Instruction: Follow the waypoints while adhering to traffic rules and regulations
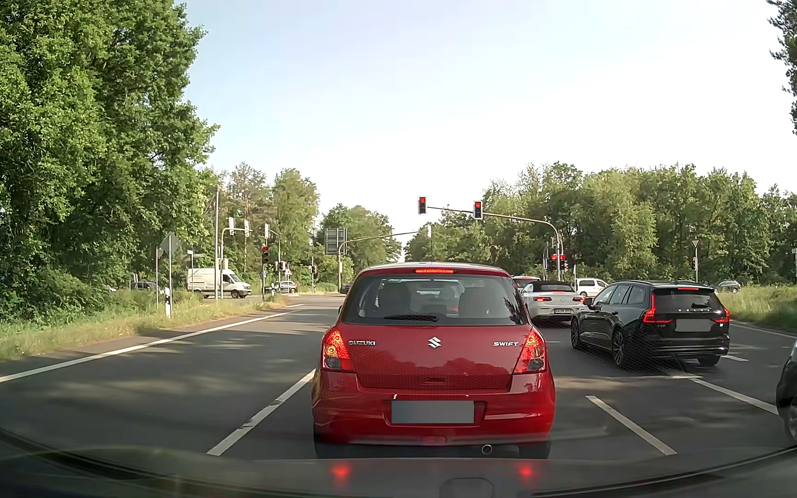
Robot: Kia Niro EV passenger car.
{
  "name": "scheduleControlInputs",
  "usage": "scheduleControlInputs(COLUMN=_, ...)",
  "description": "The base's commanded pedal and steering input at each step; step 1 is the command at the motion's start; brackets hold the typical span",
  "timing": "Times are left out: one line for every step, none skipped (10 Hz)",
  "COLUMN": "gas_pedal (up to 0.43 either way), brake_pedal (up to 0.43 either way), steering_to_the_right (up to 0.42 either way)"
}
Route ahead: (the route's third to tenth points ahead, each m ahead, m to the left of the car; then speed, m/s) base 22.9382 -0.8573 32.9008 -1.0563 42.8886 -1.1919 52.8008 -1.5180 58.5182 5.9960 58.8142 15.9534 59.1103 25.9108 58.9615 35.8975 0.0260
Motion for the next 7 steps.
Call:
scheduleControlInputs(gas_pedal=0.000, brake_pedal=0.268, steering_to_the_right=0.000)
scheduleControlInputs(gas_pedal=0.000, brake_pedal=0.268, steering_to_the_right=0.000)
scheduleControlInputs(gas_pedal=0.000, brake_pedal=0.268, steering_to_the_right=0.000)
scheduleControlInputs(gas_pedal=0.000, brake_pedal=0.268, steering_to_the_right=0.000)
scheduleControlInputs(gas_pedal=0.000, brake_pedal=0.268, steering_to_the_right=0.000)
scheduleControlInputs(gas_pedal=0.000, brake_pedal=0.268, steering_to_the_right=0.000)
scheduleControlInputs(gas_pedal=0.000, brake_pedal=0.268, steering_to_the_right=0.000)
